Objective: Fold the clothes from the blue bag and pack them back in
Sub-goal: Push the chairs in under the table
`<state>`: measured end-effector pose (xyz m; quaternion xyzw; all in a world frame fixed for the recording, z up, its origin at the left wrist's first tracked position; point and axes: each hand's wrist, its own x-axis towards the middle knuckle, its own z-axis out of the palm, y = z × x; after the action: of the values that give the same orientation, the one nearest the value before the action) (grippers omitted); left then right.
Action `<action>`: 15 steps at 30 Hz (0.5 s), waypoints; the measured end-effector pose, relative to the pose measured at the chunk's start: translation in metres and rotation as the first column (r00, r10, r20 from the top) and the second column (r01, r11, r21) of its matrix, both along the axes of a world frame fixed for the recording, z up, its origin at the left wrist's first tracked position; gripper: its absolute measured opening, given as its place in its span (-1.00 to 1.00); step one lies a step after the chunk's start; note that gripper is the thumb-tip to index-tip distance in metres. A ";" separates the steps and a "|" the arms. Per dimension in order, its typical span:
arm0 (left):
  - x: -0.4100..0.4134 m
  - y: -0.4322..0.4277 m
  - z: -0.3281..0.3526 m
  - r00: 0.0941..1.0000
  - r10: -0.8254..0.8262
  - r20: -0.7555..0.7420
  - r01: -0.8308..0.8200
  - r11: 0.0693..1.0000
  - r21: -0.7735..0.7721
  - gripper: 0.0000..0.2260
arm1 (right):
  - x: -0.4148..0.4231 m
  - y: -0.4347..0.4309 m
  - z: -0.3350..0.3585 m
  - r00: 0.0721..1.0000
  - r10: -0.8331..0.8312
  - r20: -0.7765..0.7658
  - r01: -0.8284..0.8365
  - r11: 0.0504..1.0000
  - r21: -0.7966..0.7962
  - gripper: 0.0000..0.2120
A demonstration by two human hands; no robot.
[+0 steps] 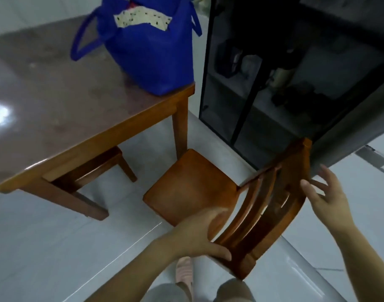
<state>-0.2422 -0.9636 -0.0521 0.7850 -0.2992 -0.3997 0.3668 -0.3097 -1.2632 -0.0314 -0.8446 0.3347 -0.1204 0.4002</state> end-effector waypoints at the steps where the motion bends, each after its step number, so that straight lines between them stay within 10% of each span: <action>1: 0.001 0.000 -0.002 0.999 0.035 -0.005 -0.035 0.999 0.011 -0.14 | 0.009 -0.009 0.000 1.000 0.007 -0.001 -0.007 1.000 -0.002 -0.40; 7: -0.008 -0.007 -0.004 0.965 0.260 -0.026 -0.257 0.962 0.089 -0.21 | 0.062 -0.076 -0.002 0.995 0.095 0.030 -0.097 0.992 0.081 -0.36; 10: -0.030 -0.024 0.008 0.921 0.389 -0.025 -0.382 0.915 0.132 -0.25 | 0.082 -0.118 -0.011 0.926 0.329 -0.186 -0.359 0.919 -0.162 -0.40; 13: -0.064 -0.047 0.018 0.881 0.468 -0.069 -0.459 0.881 0.117 -0.31 | 0.099 -0.149 -0.019 0.662 0.632 -0.403 -0.745 0.497 -0.445 -0.41; 15: -0.085 -0.065 0.022 0.892 0.450 -0.041 -0.438 0.883 0.168 -0.37 | 0.107 -0.156 -0.012 0.354 0.738 -0.575 -0.925 0.184 -0.334 -0.27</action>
<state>-0.3274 -1.0290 -0.0300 0.8421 -0.0649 -0.3577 0.3983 -0.2027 -1.4191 -0.0433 -0.9699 -0.1930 0.1414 0.0458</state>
